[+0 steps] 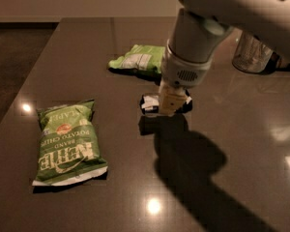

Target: Move rxbar blueberry near green jalapeno chip bag

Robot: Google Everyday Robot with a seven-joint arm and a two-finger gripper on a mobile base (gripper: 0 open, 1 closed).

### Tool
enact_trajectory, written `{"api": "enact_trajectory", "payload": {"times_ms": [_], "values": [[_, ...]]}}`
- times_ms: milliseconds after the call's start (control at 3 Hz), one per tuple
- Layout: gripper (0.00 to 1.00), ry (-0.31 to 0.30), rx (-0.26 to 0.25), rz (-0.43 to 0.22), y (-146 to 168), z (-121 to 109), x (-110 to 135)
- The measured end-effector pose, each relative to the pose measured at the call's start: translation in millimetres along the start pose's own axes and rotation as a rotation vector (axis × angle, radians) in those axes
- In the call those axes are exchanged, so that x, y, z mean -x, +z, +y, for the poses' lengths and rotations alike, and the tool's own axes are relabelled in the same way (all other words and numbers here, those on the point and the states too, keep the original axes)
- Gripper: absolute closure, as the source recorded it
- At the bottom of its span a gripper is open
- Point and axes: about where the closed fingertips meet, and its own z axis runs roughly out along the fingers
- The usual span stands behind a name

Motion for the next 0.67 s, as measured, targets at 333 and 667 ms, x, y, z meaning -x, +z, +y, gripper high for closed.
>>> {"api": "enact_trajectory", "payload": {"times_ms": [333, 667], "values": [[1.00, 0.042, -0.014, -0.015, -11.8, -31.1, 18.0], [1.00, 0.104, -0.052, -0.024, -13.0, -66.9, 26.6]]}}
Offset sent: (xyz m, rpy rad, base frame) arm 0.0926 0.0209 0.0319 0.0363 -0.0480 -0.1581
